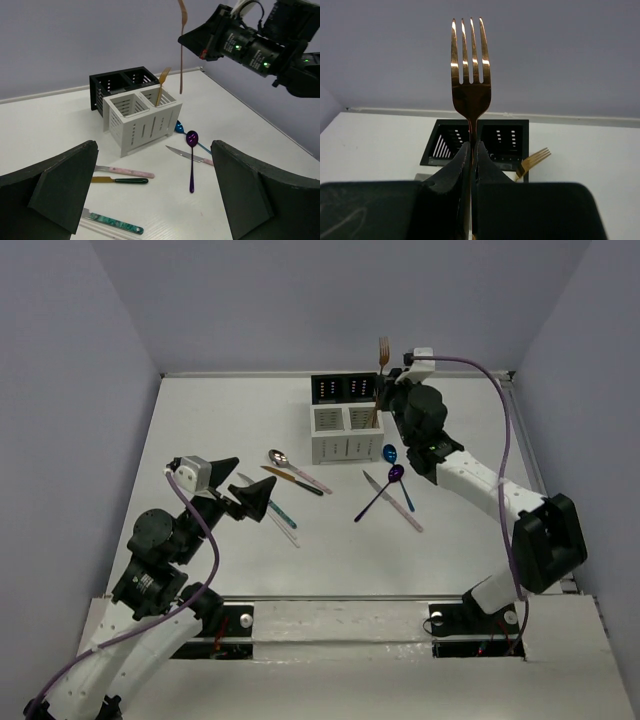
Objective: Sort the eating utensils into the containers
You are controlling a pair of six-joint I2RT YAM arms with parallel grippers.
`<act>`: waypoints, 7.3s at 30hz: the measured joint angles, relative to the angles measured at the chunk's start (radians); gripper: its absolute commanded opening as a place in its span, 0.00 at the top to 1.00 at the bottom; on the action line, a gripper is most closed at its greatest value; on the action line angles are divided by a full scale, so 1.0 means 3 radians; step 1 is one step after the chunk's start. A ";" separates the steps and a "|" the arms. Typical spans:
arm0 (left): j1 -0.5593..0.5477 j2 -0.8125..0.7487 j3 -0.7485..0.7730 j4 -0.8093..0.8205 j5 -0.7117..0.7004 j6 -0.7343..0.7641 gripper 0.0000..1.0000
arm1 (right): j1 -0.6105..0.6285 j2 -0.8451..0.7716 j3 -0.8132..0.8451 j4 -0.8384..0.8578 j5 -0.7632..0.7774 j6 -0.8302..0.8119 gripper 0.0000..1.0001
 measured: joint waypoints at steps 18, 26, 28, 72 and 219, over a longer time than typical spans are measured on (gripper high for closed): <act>-0.0001 -0.0029 0.0000 0.0001 -0.0015 0.0003 0.01 | 0.0056 0.1198 0.0647 0.0553 0.0156 -0.0244 1.00; -0.0001 -0.0029 0.0000 0.0000 -0.0017 0.0003 0.01 | 0.0056 0.1237 0.0498 0.0572 0.0233 -0.0142 0.44; -0.0001 -0.0029 0.0000 0.0001 -0.0015 0.0003 0.01 | 0.0056 0.1237 0.0441 0.0548 0.0244 -0.0112 0.33; -0.0061 -0.0183 0.0000 0.0000 -0.0013 0.0001 0.01 | 0.0058 0.0445 -0.0636 -0.2530 -0.0060 0.1937 0.61; -0.0191 -0.0217 -0.0005 -0.0024 -0.0340 0.0025 0.01 | -0.0811 0.0474 -0.0182 -0.2881 -0.0834 0.0567 0.45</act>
